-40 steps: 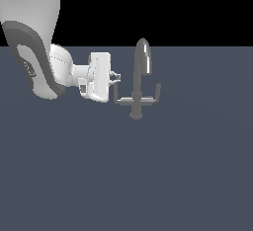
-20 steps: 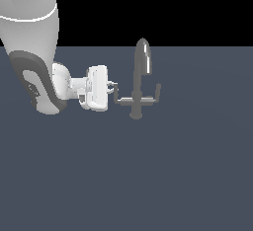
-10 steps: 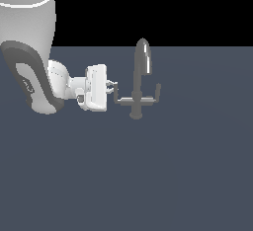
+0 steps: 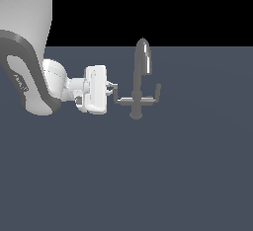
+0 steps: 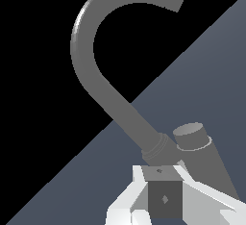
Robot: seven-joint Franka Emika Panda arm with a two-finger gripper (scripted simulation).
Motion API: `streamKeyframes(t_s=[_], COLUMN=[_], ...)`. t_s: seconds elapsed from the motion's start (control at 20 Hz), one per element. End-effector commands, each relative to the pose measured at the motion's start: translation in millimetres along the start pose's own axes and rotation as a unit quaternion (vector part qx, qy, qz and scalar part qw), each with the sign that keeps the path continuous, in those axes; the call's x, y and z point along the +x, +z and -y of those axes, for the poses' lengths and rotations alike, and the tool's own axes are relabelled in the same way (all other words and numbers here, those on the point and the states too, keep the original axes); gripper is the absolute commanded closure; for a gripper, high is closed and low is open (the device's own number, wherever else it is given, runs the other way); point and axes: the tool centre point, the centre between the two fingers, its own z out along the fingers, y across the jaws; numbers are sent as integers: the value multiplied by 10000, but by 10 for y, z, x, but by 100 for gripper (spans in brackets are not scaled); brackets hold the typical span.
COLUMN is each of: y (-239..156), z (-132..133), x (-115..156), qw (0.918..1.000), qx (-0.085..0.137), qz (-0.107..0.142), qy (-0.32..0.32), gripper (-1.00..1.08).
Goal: Turn on the faucet by rotating a designated handle.
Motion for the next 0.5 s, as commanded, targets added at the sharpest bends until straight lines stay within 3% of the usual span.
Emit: streamKeyframes(t_s=[0.0,0.45], y=[3,3], z=[18,-174], x=[112,165], qw=[10000,10000], qx=[-13,-8], qz=[-45,-29], qy=[31,18], gripper=[108,108])
